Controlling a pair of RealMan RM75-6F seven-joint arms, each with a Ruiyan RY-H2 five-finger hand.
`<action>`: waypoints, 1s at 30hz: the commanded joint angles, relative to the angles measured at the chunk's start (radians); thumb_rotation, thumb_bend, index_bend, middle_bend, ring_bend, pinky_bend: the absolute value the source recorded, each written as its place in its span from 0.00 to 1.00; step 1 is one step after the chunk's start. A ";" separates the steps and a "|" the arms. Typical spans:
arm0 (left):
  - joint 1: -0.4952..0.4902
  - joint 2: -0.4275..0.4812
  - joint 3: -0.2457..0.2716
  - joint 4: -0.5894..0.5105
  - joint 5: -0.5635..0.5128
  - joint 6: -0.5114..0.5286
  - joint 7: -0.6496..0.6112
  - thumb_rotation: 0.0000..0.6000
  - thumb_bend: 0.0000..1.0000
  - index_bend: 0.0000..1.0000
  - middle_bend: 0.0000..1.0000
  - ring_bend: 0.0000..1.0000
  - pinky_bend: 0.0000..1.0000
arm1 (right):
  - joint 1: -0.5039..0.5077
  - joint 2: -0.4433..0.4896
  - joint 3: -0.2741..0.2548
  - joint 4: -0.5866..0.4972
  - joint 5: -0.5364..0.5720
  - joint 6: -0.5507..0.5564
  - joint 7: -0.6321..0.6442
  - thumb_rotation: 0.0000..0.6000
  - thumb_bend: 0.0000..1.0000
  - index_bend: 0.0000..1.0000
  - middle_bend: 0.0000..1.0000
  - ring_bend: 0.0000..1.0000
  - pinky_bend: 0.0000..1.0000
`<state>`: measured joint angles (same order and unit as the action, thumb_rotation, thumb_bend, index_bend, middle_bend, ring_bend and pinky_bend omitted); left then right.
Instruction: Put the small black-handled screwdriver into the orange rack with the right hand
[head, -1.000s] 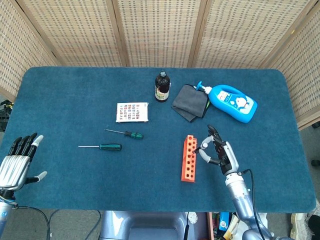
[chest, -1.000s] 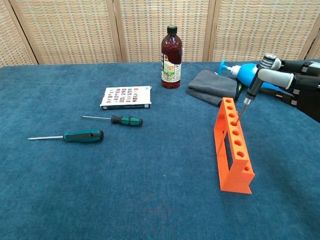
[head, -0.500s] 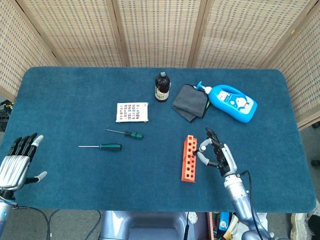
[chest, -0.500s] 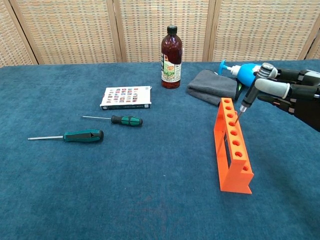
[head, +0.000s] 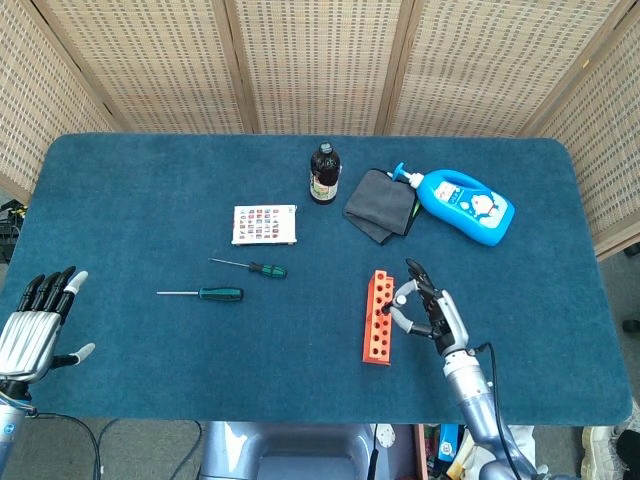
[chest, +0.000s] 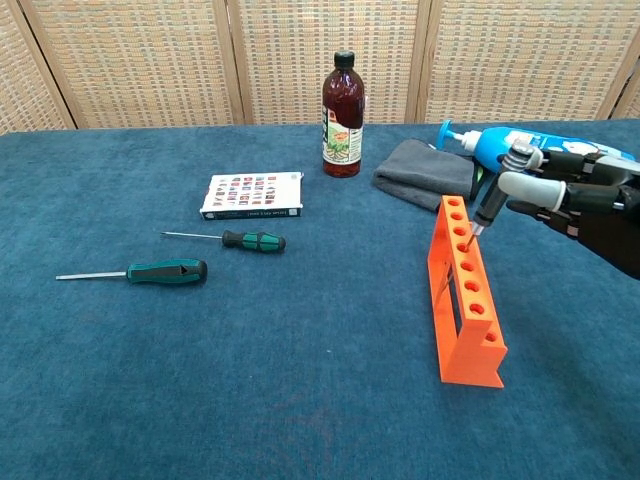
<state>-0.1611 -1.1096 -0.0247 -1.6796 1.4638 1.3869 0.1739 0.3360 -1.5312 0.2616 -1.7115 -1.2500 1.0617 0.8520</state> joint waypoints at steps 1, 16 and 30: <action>-0.001 0.000 0.000 0.000 0.000 -0.001 0.000 1.00 0.00 0.00 0.00 0.00 0.00 | 0.001 -0.004 -0.003 0.006 0.001 -0.003 -0.002 1.00 0.30 0.64 0.04 0.00 0.00; -0.001 -0.002 0.001 -0.001 0.001 -0.003 0.005 1.00 0.00 0.00 0.00 0.00 0.00 | 0.004 -0.013 -0.006 0.023 0.000 -0.012 0.001 1.00 0.30 0.64 0.04 0.00 0.00; -0.002 -0.003 0.002 0.000 0.000 -0.004 0.007 1.00 0.00 0.00 0.00 0.00 0.00 | 0.006 -0.021 -0.007 0.037 0.010 -0.023 0.002 1.00 0.30 0.65 0.04 0.00 0.00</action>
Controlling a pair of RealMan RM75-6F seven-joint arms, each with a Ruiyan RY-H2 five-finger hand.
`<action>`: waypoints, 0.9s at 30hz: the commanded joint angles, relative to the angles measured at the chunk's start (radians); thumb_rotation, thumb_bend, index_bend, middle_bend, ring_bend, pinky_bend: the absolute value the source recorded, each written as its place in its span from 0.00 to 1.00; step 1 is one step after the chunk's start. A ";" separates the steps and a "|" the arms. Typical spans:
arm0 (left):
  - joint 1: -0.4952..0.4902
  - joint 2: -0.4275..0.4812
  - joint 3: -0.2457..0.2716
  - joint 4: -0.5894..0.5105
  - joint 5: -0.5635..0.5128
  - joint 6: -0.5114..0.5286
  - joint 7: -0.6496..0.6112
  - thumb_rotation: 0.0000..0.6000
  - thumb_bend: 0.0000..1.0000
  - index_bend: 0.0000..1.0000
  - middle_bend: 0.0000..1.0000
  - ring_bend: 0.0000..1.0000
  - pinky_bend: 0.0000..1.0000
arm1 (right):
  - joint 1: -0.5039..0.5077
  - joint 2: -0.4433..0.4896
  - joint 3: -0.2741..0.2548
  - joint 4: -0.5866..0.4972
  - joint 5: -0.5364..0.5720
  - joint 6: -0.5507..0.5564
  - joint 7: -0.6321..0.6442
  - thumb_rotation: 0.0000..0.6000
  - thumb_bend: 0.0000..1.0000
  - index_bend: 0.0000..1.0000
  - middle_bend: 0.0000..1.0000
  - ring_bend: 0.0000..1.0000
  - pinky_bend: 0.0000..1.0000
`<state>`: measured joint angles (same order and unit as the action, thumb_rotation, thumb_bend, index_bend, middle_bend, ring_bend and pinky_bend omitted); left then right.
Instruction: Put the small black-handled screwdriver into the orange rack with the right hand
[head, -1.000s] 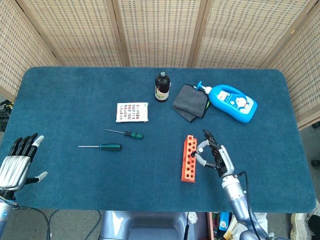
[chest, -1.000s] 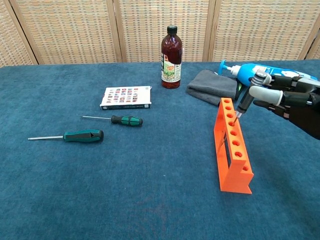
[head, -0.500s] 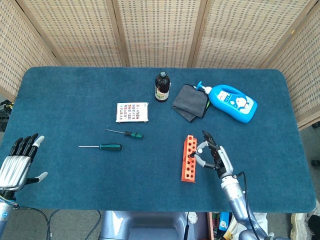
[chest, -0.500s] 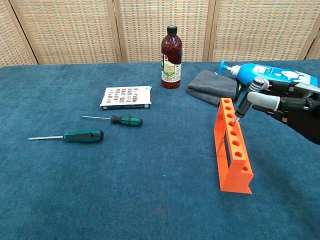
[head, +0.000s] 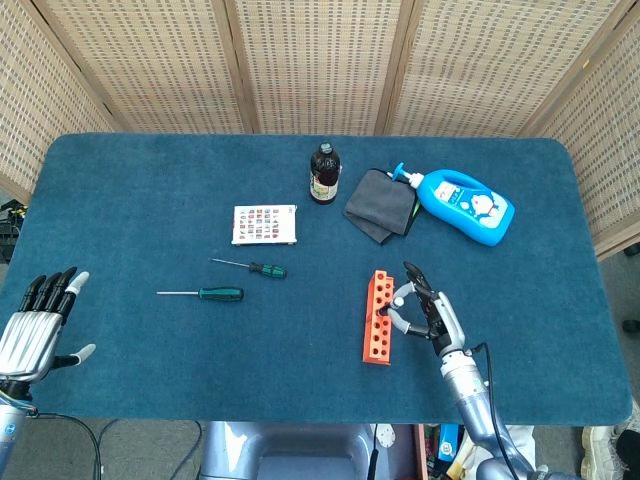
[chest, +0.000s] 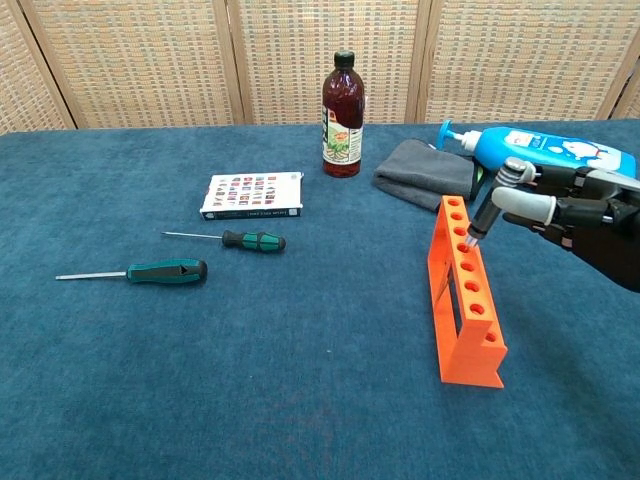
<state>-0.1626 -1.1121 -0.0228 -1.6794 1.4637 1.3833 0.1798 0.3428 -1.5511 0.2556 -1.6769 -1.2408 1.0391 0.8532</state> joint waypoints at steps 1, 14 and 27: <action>0.000 -0.001 0.001 0.000 0.000 -0.001 0.001 1.00 0.00 0.00 0.00 0.00 0.00 | 0.000 -0.002 -0.001 0.004 0.000 -0.001 0.001 1.00 0.30 0.65 0.04 0.00 0.00; 0.000 0.000 0.000 -0.001 -0.001 -0.001 0.002 1.00 0.00 0.00 0.00 0.00 0.00 | -0.003 -0.012 -0.009 0.018 -0.006 -0.005 0.008 1.00 0.30 0.65 0.04 0.00 0.00; -0.001 -0.001 0.001 -0.001 0.000 -0.002 0.004 1.00 0.00 0.00 0.00 0.00 0.00 | 0.001 -0.014 -0.003 0.019 -0.006 -0.005 -0.003 1.00 0.30 0.66 0.04 0.00 0.00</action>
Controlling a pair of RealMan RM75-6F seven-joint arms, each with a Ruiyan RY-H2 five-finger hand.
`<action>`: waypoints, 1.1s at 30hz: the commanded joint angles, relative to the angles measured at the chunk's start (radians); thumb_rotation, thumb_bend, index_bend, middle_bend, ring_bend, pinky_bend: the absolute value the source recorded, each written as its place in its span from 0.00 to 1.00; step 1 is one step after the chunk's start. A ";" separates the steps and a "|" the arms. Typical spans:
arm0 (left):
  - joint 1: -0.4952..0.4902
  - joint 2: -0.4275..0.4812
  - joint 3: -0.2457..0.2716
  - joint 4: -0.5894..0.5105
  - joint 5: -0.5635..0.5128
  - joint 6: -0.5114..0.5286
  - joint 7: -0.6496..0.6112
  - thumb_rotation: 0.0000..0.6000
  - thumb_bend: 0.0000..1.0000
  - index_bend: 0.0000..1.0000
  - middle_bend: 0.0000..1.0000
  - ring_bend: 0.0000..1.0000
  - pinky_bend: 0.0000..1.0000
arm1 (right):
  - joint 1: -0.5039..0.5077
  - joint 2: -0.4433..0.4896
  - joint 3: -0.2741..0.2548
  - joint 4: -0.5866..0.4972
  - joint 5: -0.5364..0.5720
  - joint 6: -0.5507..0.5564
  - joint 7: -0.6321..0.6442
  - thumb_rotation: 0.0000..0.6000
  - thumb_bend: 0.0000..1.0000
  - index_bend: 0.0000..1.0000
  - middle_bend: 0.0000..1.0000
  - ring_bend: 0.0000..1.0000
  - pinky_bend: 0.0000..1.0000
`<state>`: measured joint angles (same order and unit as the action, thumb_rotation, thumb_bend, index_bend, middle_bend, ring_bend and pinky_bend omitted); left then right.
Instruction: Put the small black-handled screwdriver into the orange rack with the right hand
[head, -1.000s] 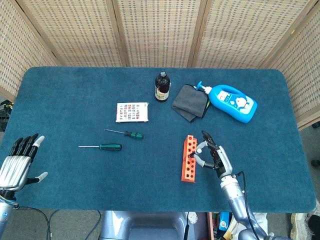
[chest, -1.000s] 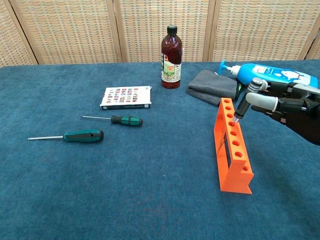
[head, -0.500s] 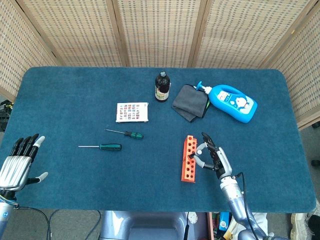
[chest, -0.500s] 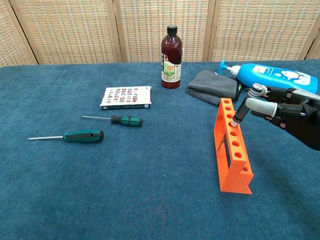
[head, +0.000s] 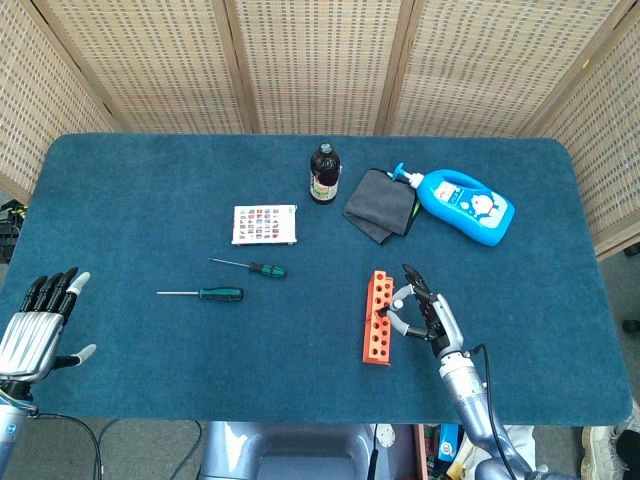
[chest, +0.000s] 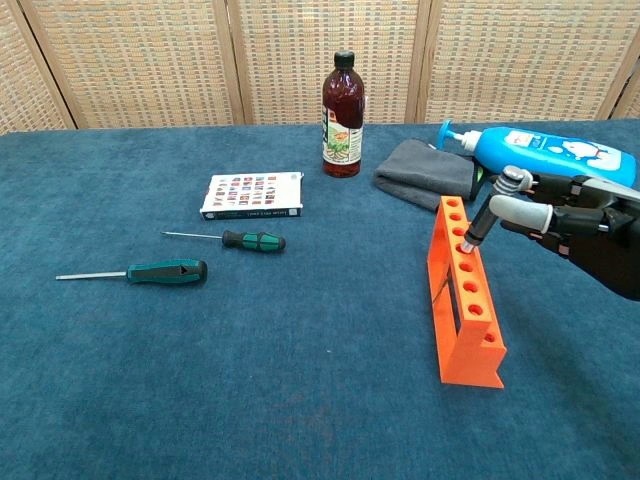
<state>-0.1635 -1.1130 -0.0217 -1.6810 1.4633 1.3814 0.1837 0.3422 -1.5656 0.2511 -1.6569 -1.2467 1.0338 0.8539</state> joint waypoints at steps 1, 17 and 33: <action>0.000 0.000 0.000 0.000 0.000 0.000 0.000 1.00 0.00 0.00 0.00 0.00 0.00 | 0.002 0.000 0.003 -0.001 0.001 0.000 -0.006 1.00 0.30 0.66 0.04 0.00 0.00; 0.000 0.000 0.000 0.001 -0.001 0.000 -0.001 1.00 0.00 0.00 0.00 0.00 0.00 | 0.006 -0.007 0.012 -0.002 0.021 -0.004 -0.024 1.00 0.30 0.66 0.04 0.00 0.00; -0.001 -0.002 -0.002 0.002 -0.004 0.000 0.005 1.00 0.00 0.00 0.00 0.00 0.00 | 0.006 -0.007 0.025 -0.005 0.030 -0.003 -0.025 1.00 0.30 0.66 0.04 0.00 0.00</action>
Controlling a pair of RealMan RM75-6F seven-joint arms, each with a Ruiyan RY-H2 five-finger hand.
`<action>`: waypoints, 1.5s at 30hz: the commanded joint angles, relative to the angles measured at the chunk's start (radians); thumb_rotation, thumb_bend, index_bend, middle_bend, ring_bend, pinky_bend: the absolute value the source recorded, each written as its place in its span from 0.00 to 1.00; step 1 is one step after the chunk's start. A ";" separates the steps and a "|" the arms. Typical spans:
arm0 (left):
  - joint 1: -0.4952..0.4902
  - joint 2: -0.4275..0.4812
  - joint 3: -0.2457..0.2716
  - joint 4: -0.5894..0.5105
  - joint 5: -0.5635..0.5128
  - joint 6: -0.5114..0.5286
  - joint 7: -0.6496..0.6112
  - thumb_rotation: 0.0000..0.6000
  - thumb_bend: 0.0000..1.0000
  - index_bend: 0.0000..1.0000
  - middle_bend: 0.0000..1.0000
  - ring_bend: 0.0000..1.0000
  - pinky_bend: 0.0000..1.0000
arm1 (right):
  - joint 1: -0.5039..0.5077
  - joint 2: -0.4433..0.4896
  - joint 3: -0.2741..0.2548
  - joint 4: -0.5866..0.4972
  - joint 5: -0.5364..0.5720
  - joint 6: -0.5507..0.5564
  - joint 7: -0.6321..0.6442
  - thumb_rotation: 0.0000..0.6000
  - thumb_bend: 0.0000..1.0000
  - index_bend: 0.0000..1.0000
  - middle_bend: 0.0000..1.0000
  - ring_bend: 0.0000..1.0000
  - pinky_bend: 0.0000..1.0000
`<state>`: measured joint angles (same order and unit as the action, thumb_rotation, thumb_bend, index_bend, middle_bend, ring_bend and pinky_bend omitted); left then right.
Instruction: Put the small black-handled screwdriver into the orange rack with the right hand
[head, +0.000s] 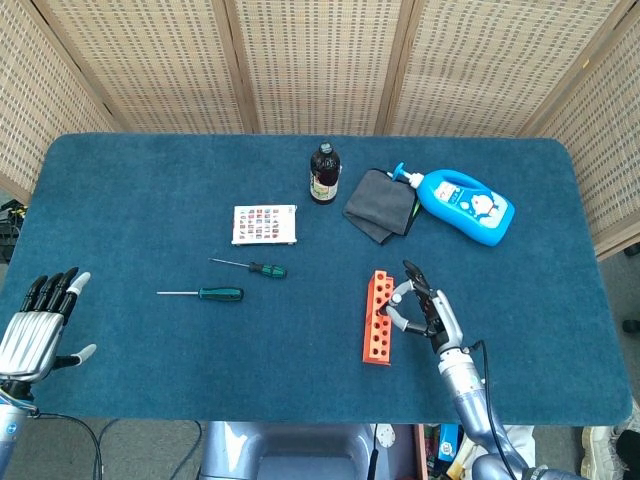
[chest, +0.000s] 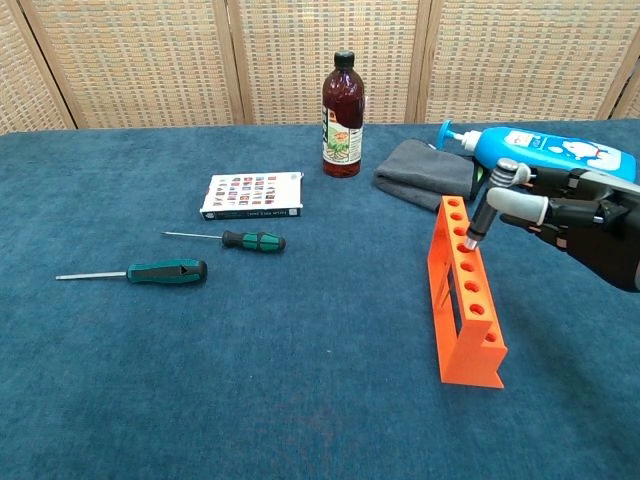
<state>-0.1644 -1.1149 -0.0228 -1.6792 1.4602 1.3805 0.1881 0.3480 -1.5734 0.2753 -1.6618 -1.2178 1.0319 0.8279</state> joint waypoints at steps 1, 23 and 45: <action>0.000 0.000 0.000 0.000 -0.001 0.001 0.000 1.00 0.00 0.00 0.00 0.00 0.00 | 0.000 0.001 0.001 -0.001 0.001 -0.001 0.001 1.00 0.30 0.66 0.04 0.00 0.00; 0.000 0.000 -0.001 0.002 -0.001 0.000 -0.002 1.00 0.00 0.00 0.00 0.00 0.00 | 0.006 0.001 0.009 -0.004 0.006 -0.008 -0.012 1.00 0.30 0.66 0.04 0.00 0.00; 0.000 0.000 0.000 0.002 0.001 0.002 -0.003 1.00 0.00 0.00 0.00 0.00 0.00 | 0.007 -0.014 0.001 0.010 0.010 -0.016 -0.020 1.00 0.30 0.66 0.04 0.00 0.00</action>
<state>-0.1642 -1.1148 -0.0228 -1.6772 1.4612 1.3822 0.1853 0.3548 -1.5875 0.2761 -1.6513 -1.2074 1.0161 0.8077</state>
